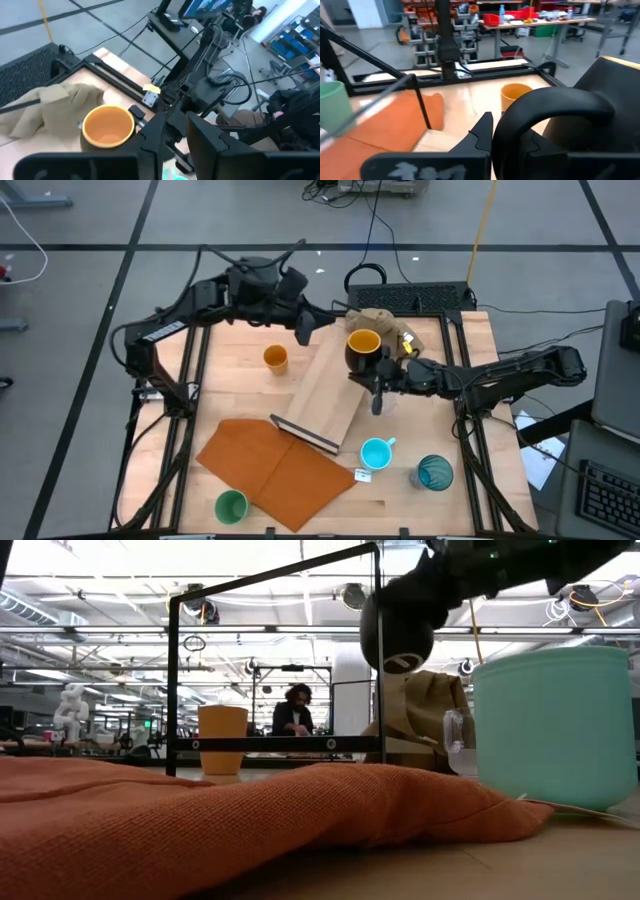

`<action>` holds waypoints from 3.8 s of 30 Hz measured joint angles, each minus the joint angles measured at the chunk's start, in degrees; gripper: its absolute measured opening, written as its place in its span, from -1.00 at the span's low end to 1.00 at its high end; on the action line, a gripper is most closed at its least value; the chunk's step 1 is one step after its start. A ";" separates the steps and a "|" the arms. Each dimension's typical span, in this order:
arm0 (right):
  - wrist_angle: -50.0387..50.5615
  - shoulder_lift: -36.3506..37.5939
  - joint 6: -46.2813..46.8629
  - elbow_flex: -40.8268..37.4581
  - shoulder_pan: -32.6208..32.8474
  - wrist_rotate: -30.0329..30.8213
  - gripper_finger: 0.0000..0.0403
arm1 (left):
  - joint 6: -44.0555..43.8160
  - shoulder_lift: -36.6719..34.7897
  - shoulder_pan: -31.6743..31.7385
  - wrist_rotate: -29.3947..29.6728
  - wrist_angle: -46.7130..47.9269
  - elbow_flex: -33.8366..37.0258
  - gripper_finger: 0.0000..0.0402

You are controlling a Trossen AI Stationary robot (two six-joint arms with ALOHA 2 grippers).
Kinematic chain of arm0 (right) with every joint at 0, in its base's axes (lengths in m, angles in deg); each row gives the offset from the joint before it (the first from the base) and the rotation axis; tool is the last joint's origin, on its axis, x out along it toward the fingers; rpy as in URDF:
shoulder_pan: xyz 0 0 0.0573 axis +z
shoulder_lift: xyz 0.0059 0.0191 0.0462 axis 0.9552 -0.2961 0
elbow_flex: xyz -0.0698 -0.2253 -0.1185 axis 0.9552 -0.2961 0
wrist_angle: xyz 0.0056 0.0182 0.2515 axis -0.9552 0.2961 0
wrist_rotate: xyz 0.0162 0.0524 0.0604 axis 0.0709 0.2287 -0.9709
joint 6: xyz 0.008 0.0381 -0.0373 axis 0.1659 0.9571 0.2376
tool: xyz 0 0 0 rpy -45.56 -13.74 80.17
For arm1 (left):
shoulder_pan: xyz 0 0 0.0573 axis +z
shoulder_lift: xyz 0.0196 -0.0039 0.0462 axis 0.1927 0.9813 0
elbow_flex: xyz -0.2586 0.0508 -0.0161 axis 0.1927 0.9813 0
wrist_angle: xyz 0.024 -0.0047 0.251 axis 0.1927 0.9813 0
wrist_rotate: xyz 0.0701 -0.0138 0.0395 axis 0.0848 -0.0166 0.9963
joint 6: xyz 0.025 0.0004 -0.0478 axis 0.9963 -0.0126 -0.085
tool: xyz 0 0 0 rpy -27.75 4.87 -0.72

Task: Stack small to large cups/mugs on shelf
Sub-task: Put the black mug on the shelf

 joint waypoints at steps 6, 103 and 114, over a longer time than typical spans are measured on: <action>-0.11 0.00 -5.68 -1.43 -0.84 1.02 -0.94 | -2.14 0.00 -0.40 0.08 -0.55 0.02 -0.62; -32.59 -21.20 3.42 -12.20 -7.78 -5.30 -0.72 | -2.10 0.13 -3.48 -2.34 -5.41 0.02 -0.62; -29.97 -21.18 5.62 -12.20 -7.76 -5.27 -0.72 | -1.88 0.13 -3.45 -2.34 -5.43 0.02 -0.62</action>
